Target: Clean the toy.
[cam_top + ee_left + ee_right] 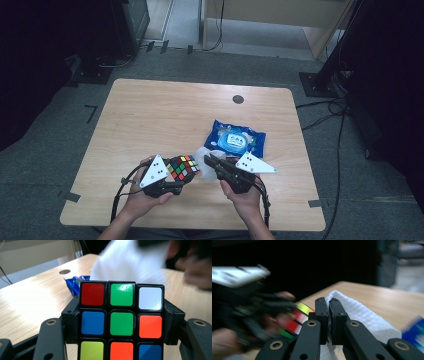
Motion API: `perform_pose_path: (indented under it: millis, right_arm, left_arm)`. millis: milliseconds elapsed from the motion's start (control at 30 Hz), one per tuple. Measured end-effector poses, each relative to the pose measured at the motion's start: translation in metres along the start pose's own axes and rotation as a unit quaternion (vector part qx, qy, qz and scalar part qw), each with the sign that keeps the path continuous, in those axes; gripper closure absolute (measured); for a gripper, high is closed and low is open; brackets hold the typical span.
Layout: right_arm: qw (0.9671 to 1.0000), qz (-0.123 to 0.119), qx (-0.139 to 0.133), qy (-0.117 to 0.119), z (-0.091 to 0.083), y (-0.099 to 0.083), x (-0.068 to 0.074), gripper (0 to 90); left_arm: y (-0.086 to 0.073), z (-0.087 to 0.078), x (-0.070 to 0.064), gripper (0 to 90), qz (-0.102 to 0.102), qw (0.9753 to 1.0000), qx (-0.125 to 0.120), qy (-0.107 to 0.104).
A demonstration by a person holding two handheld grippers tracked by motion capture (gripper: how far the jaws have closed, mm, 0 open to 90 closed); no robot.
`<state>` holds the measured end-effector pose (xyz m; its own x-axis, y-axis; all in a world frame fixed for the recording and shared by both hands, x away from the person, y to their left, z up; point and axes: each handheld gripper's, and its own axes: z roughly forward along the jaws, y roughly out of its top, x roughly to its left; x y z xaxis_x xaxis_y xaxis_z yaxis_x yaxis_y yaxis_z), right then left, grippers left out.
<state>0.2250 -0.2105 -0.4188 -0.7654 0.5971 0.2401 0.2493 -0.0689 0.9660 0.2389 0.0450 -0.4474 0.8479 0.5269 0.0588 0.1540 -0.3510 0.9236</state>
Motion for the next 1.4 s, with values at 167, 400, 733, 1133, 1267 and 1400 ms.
perform_pose_path:
  millis: [167,400,733,1133,1267,1400]
  right_arm:
    - [0.9984,0.002,-0.006,0.056,0.008,0.002,0.017,87.1]
    - [0.9986,0.039,0.012,0.033,0.019,-0.020,0.008,87.5]
    - [0.9891,0.031,0.083,-0.118,0.018,-0.045,-0.030,87.7]
    - [0.9888,0.068,0.070,-0.113,0.017,-0.042,-0.025,47.3]
    - [0.9923,0.088,0.061,-0.063,0.025,-0.041,-0.009,38.2]
    - [0.9913,0.098,0.070,-0.054,0.036,-0.042,0.004,25.9]
  left_arm:
    - [0.002,0.003,-0.008,34.4,0.007,0.9999,-0.002,-0.014]
    - [0.005,-0.001,-0.009,34.4,-0.005,0.9989,-0.020,-0.042]
    - [0.009,-0.014,0.008,34.4,-0.034,0.9981,-0.046,-0.022]
    - [0.005,-0.021,0.029,34.4,-0.107,0.9921,-0.060,0.022]
    - [0.004,-0.021,0.032,34.3,-0.125,0.9897,-0.063,0.028]
    - [0.004,-0.020,0.030,34.3,-0.124,0.9900,-0.061,0.031]
